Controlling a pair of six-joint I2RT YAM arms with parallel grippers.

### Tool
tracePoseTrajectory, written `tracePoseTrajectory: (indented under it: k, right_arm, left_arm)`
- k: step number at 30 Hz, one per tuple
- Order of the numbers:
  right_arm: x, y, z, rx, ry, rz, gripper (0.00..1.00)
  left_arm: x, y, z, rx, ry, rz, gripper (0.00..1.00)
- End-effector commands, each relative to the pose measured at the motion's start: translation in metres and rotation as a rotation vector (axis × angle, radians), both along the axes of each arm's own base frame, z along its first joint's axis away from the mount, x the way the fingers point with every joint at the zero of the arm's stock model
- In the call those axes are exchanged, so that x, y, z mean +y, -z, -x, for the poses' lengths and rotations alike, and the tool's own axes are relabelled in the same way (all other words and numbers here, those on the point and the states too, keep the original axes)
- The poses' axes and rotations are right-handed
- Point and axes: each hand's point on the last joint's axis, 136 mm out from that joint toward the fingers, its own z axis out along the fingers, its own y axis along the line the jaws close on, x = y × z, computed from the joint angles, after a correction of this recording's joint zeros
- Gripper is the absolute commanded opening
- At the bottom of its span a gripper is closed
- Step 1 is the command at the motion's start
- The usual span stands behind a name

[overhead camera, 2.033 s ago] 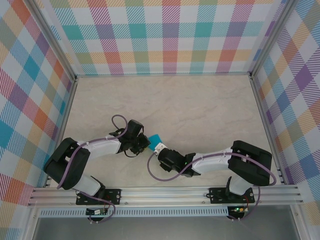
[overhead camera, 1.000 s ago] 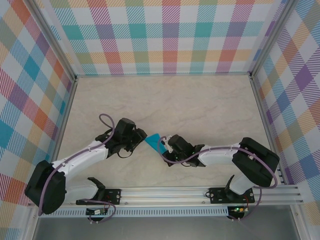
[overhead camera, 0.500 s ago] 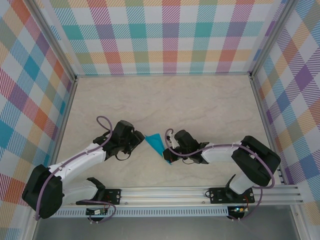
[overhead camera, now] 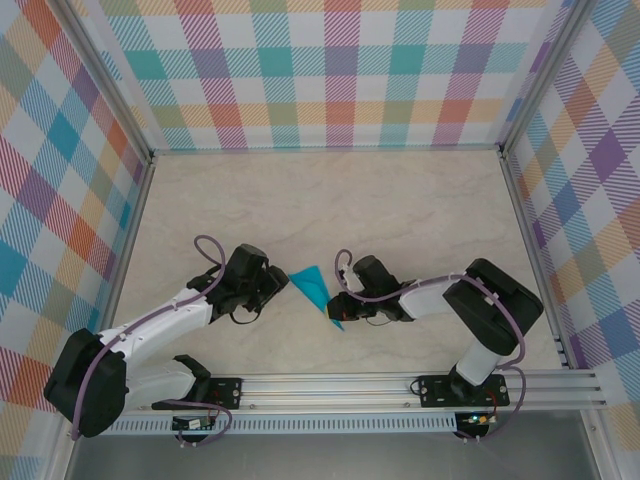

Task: Fold a paper plane with a square sheet of paper (pick it up from the middle)
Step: Fold the wing for the fifth time at the center of the table.

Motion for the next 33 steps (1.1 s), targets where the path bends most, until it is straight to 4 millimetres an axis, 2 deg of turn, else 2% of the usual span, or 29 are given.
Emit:
tracePoseTrajectory:
  k: [1,9,18,25,33]
  right_arm:
    - [0.005,-0.005,0.003,0.082,-0.010,-0.070,0.07]
    - [0.007,-0.013,-0.001,0.166,0.001,-0.147,0.07]
    - [0.005,-0.008,-0.009,0.295,0.060,-0.197,0.06]
    - [-0.001,0.010,-0.009,0.377,0.114,-0.159,0.05]
    - [-0.010,0.027,-0.005,0.431,0.141,-0.071,0.05]
  left_arm:
    - [0.003,0.004,-0.001,0.007,-0.010,0.008,0.57]
    - [-0.003,0.002,-0.005,-0.020,0.004,0.042,0.56]
    - [-0.017,0.002,-0.008,-0.079,0.066,0.106,0.52]
    - [-0.031,-0.001,-0.010,-0.123,0.113,0.149,0.52]
    - [-0.063,-0.009,-0.015,-0.177,0.228,0.185,0.51]
